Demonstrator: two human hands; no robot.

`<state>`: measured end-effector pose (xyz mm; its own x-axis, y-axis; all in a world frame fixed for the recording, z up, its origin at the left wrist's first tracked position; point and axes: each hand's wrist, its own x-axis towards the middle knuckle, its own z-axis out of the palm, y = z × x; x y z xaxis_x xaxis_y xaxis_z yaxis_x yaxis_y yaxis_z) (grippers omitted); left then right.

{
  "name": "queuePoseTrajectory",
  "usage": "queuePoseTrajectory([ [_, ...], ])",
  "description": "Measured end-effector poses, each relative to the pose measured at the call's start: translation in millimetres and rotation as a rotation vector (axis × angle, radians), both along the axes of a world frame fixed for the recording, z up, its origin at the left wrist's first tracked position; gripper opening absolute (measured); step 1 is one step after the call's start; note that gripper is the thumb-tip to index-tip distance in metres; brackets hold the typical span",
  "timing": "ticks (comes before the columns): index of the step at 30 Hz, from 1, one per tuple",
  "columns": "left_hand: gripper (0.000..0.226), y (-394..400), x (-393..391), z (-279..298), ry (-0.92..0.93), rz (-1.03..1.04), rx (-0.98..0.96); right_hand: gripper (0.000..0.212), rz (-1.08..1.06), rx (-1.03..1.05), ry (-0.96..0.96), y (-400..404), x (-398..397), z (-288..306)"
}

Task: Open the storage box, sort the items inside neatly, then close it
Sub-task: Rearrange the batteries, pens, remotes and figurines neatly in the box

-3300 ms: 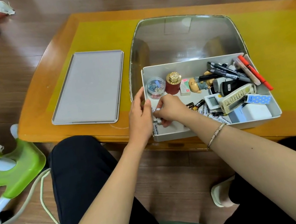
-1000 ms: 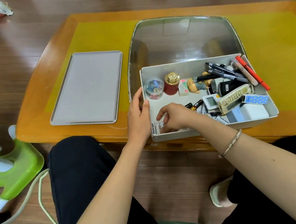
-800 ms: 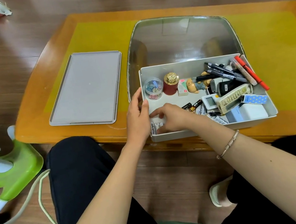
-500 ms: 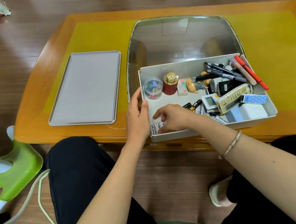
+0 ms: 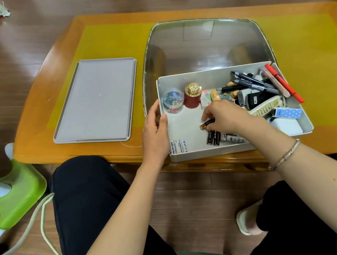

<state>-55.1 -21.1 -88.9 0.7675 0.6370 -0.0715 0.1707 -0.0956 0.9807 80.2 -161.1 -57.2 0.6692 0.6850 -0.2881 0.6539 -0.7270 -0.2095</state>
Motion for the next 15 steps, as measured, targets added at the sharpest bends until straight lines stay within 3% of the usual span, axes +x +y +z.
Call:
queuePoseTrajectory([
  [8, 0.041, 0, 0, 0, -0.006, 0.000, 0.011, 0.012, 0.046, 0.007, -0.090, 8, 0, -12],
  [11, 0.042, 0, 1, 0, 0.001, 0.002, 0.022, 0.020, 0.041, 0.178, -0.155, 14, -3, -15],
  [15, 0.042, 0, 1, 0, -0.017, 0.005, 0.010, 0.020, -0.081, 0.468, 0.115, 31, -17, -16],
])
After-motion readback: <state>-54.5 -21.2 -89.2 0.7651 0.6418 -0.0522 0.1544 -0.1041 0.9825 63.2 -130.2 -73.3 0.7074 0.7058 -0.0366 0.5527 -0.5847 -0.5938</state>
